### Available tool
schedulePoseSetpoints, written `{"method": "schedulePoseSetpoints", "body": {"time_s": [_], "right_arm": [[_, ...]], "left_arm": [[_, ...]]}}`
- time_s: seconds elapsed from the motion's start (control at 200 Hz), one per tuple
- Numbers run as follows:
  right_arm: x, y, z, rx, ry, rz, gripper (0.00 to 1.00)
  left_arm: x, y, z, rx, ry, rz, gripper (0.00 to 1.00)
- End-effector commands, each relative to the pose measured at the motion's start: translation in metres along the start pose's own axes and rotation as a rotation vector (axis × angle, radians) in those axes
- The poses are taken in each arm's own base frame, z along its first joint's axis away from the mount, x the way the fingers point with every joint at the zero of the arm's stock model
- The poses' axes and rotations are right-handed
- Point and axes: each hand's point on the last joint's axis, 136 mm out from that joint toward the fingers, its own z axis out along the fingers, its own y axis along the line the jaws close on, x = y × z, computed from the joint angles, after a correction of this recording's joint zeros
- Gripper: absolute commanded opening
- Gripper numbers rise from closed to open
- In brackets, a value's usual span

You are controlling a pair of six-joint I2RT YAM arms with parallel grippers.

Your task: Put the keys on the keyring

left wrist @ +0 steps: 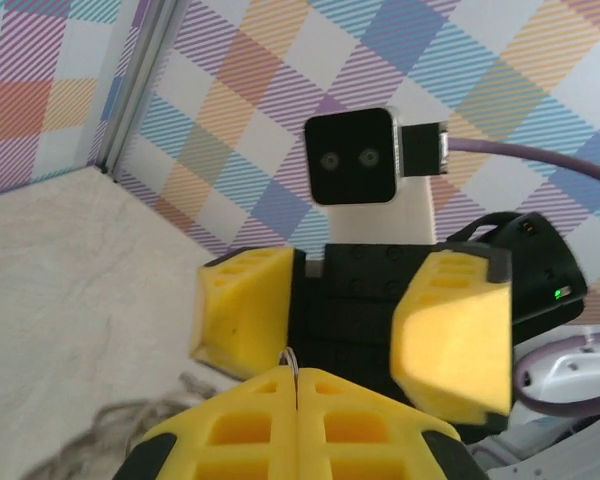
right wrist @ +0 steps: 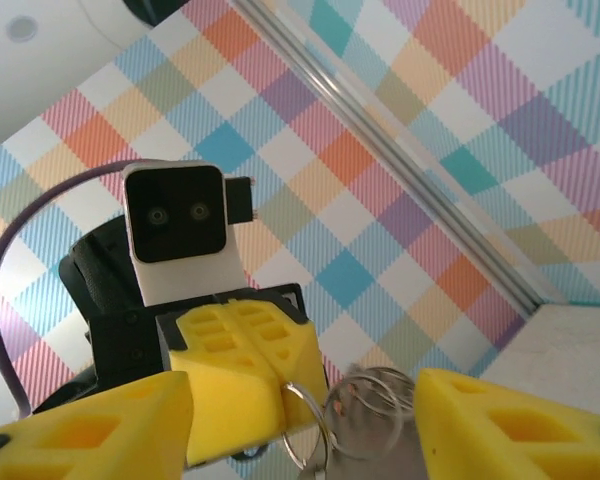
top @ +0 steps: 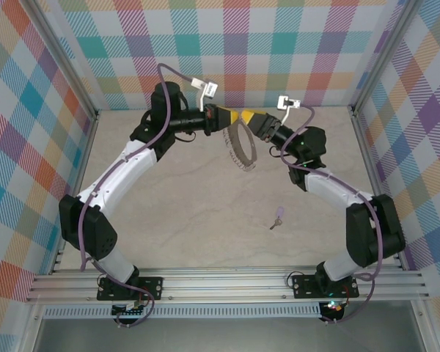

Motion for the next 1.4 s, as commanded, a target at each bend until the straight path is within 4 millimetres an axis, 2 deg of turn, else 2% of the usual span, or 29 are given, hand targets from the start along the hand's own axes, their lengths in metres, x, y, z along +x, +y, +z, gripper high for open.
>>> {"method": "schedulePoseSetpoints", "body": {"time_s": [0.0, 0.155, 0.385, 0.675, 0.955, 1.105, 1.4], "right_arm": [[-0.005, 0.003, -0.02, 0.055, 0.024, -0.026, 0.62], [0.0, 0.007, -0.041, 0.133, 0.096, -0.059, 0.63], [0.02, 0.021, -0.05, 0.159, 0.28, -0.134, 0.56], [0.032, 0.038, -0.044, 0.035, 0.399, -0.127, 0.42], [0.04, 0.039, -0.033, -0.007, 0.432, -0.112, 0.38], [0.042, 0.04, -0.027, -0.019, 0.436, -0.115, 0.33], [0.039, 0.045, -0.029, 0.004, 0.416, -0.147, 0.26]], "left_arm": [[-0.001, -0.009, -0.006, 0.009, 0.06, 0.097, 0.0], [0.011, -0.012, -0.008, 0.032, 0.164, 0.135, 0.0], [0.022, -0.028, -0.015, 0.129, 0.288, 0.18, 0.0], [0.03, -0.044, -0.02, 0.232, 0.324, 0.163, 0.0], [0.03, -0.049, -0.02, 0.258, 0.323, 0.152, 0.0], [0.031, -0.05, -0.019, 0.268, 0.324, 0.146, 0.0], [0.03, -0.051, -0.018, 0.277, 0.325, 0.142, 0.0]]}}
